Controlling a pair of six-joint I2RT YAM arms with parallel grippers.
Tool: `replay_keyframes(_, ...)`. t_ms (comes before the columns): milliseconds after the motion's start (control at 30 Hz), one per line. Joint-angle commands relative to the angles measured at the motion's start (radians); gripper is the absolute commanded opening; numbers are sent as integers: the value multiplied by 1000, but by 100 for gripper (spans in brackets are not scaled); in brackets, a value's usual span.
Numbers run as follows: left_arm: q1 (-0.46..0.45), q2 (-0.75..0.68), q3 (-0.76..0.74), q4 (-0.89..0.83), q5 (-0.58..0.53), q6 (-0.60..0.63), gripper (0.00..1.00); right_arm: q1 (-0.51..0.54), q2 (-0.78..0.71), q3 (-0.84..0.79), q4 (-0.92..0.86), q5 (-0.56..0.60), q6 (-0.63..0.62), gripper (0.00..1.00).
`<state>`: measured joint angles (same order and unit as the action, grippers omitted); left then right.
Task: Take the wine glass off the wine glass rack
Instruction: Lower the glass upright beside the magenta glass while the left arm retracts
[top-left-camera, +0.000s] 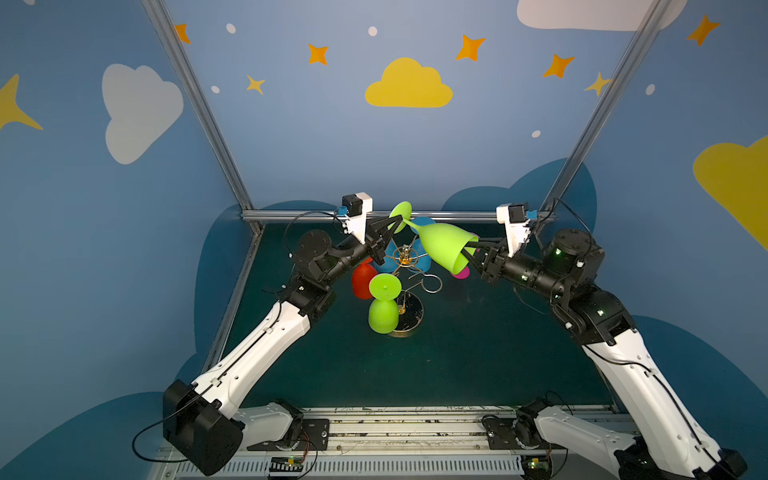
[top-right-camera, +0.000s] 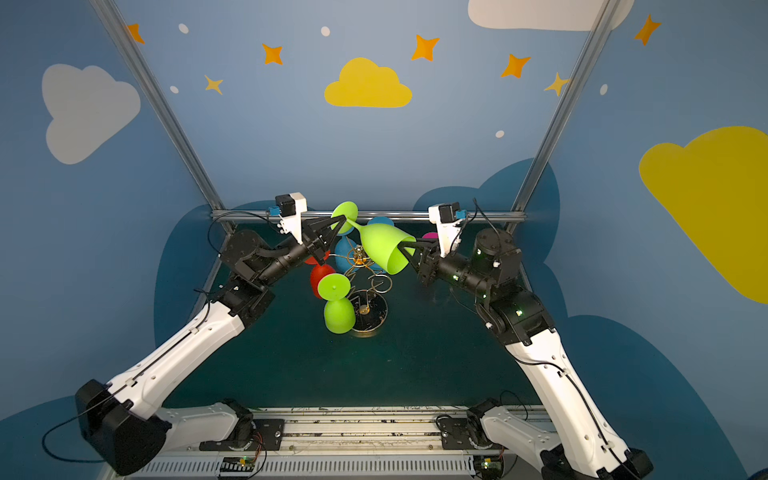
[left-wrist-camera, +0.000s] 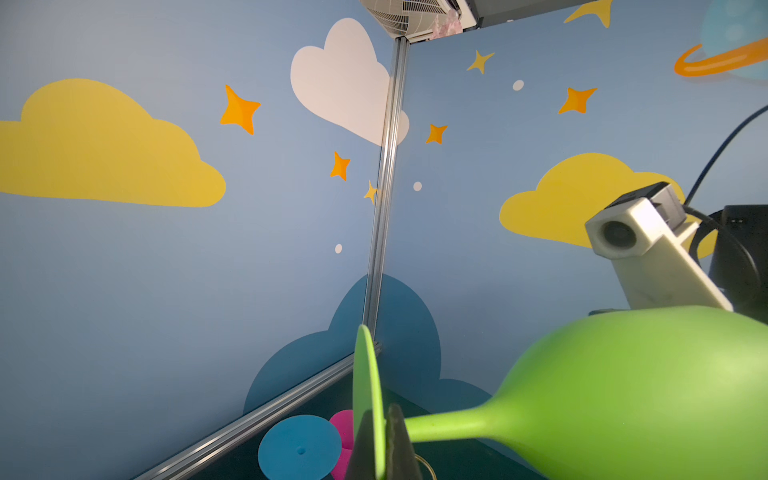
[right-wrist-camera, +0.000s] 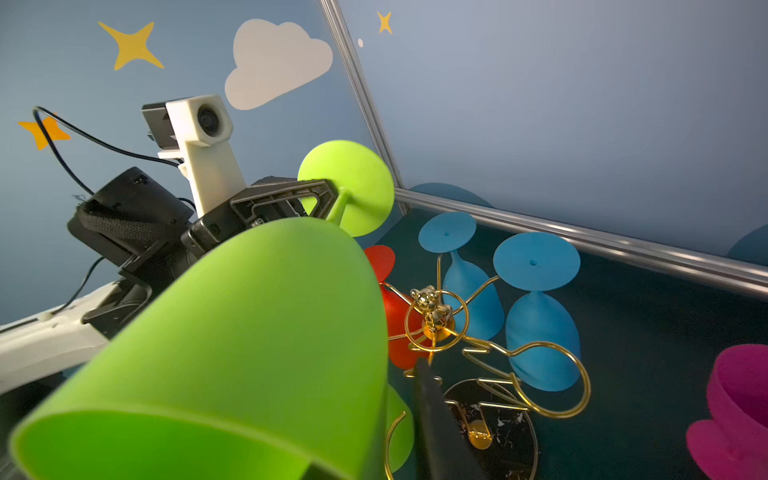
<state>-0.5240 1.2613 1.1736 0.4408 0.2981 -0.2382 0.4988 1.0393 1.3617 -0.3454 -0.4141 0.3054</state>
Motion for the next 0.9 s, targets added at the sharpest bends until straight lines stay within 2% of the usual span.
replay_keyframes(0,1,-11,0,11,21,-1,4,-5,-1,30,40,-20,14,5)
replay_keyframes(33,1,-9,0,12,19,0,6,-4,-4,29,42,-20,16,1)
replay_keyframes(100,1,-10,1,9,18,3,13,-3,-10,27,43,-18,19,0)
replay_keyframes(167,1,-11,1,4,15,9,26,-4,-20,25,41,-9,20,0)
replay_keyframes(200,1,-13,0,-1,10,14,40,-5,-28,24,38,2,20,0)
replay_keyframes(233,1,-17,1,-6,0,17,59,-4,-36,23,34,13,18,0)
replay_keyframes(267,1,-22,-2,-14,-22,19,71,-5,-46,22,28,27,13,0)
replay_keyframes(300,2,-30,-5,-19,-44,23,75,-7,-58,24,13,46,6,0)
replay_keyframes(500,31,-111,-26,-115,-147,62,87,-30,-144,54,-140,176,-58,0)
replay_keyframes(633,94,-206,-74,-178,-191,80,93,-36,-213,93,-305,299,-105,0)
replay_keyframes(733,174,-274,-151,-185,-239,111,97,-36,-264,123,-456,412,-150,0)
replay_keyframes(867,319,-341,-306,-102,-246,72,100,-36,-288,178,-693,547,-182,0)
